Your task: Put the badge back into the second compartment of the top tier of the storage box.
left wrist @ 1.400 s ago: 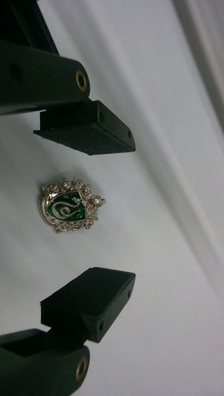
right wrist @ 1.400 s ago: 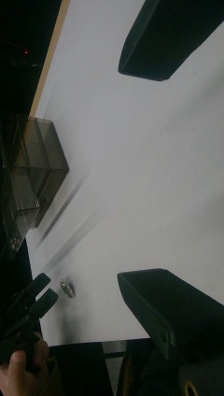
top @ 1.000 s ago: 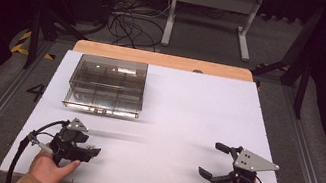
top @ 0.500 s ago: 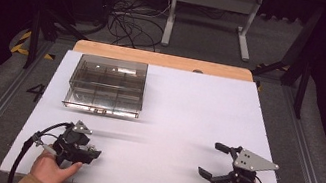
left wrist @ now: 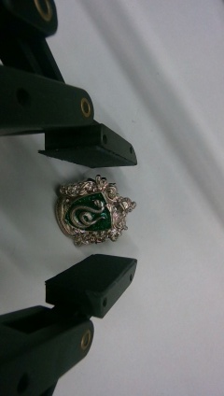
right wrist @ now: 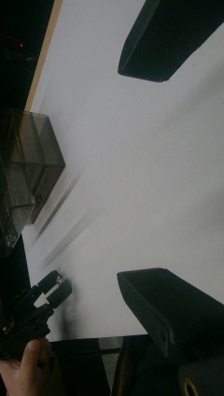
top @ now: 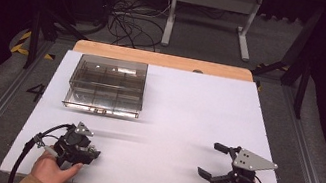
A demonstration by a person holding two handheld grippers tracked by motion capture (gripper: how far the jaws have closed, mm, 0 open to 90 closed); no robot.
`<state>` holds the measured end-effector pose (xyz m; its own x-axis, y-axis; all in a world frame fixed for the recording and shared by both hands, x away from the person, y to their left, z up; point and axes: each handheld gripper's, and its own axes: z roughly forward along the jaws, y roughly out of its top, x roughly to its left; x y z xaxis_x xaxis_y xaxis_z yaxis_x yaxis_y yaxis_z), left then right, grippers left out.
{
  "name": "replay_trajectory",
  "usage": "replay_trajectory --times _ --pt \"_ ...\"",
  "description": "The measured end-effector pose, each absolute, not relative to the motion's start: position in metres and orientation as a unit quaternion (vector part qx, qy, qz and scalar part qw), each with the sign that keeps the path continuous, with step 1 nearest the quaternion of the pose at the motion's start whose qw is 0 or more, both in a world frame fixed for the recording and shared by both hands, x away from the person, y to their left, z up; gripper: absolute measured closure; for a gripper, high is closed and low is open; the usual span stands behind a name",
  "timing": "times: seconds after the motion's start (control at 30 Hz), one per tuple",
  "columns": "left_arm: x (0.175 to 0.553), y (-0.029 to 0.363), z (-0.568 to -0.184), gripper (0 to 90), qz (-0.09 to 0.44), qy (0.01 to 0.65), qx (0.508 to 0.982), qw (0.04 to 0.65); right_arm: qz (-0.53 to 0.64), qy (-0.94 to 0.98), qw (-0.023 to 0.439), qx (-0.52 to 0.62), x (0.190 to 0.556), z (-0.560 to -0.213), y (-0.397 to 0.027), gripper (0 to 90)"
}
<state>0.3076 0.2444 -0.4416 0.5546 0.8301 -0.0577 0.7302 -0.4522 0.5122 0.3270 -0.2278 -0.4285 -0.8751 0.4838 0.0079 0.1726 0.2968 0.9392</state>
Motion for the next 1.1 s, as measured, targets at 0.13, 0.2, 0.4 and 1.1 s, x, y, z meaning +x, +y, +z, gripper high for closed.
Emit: replay_trajectory --times 0.13,0.2,0.4,1.1 --pt "0.307 0.244 -0.441 51.5 0.101 0.463 0.846 0.246 0.555 0.793 0.139 0.207 0.327 -0.429 -0.227 3.6" --pt "0.307 0.244 -0.441 54.4 0.104 0.463 0.846 0.245 0.555 0.794 0.140 0.207 0.327 -0.429 -0.227 3.6" --pt "0.307 0.244 -0.440 57.1 0.101 0.460 0.849 0.241 0.555 0.793 0.140 0.206 0.327 -0.429 -0.228 3.6" --pt "0.303 0.251 -0.429 57.9 0.106 0.452 0.840 0.281 0.555 0.794 0.141 0.205 0.326 -0.428 -0.228 3.6"
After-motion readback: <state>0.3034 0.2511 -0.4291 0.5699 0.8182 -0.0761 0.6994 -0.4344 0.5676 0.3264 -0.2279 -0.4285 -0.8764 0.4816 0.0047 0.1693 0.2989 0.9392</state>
